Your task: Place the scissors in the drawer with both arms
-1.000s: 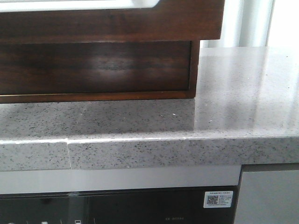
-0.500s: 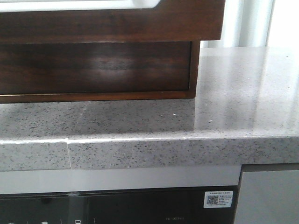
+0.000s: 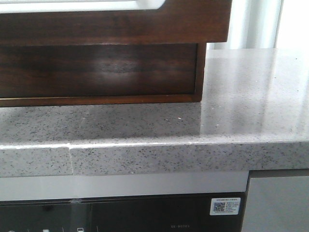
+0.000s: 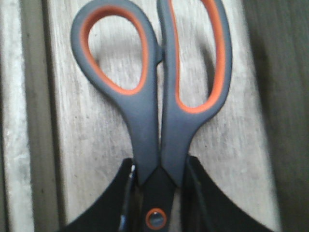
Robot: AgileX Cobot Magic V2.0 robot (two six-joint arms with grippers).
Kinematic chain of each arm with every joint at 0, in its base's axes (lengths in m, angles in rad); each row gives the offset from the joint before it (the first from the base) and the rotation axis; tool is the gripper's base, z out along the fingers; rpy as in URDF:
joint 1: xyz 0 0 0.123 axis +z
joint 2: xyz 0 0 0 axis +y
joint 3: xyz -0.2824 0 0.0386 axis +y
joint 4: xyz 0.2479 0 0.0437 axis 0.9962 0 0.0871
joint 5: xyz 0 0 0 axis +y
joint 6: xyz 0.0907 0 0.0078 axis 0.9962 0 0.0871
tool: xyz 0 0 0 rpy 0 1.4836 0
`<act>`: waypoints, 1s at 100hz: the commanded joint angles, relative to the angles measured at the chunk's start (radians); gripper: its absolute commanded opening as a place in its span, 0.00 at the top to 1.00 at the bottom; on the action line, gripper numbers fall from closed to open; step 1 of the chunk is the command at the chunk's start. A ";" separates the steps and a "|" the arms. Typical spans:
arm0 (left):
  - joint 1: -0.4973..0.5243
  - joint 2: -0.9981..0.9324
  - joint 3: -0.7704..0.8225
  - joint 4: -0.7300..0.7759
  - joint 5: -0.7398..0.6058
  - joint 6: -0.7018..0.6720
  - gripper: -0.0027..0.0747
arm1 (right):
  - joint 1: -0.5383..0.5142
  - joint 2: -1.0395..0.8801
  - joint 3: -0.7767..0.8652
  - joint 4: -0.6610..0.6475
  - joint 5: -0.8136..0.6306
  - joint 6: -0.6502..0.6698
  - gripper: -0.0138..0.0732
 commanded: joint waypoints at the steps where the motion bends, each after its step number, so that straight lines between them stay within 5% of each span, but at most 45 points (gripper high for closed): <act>1: -0.002 0.012 -0.033 -0.017 -0.057 -0.010 0.96 | 0.000 -0.026 -0.023 0.022 -0.035 -0.007 0.89; 24: -0.002 0.012 -0.033 -0.017 -0.059 -0.010 0.96 | 0.000 -0.026 -0.023 0.029 -0.048 -0.007 0.62; 63: -0.002 0.012 -0.033 -0.017 -0.059 -0.010 0.96 | 0.000 -0.030 -0.079 0.037 -0.027 -0.001 0.62; 81: -0.002 0.012 -0.033 -0.008 -0.059 -0.009 0.96 | 0.000 -0.061 -0.153 0.056 0.015 0.022 0.65; 100: -0.002 0.012 -0.033 -0.005 -0.059 -0.009 0.96 | -0.006 -0.131 -0.164 0.058 0.009 0.041 0.93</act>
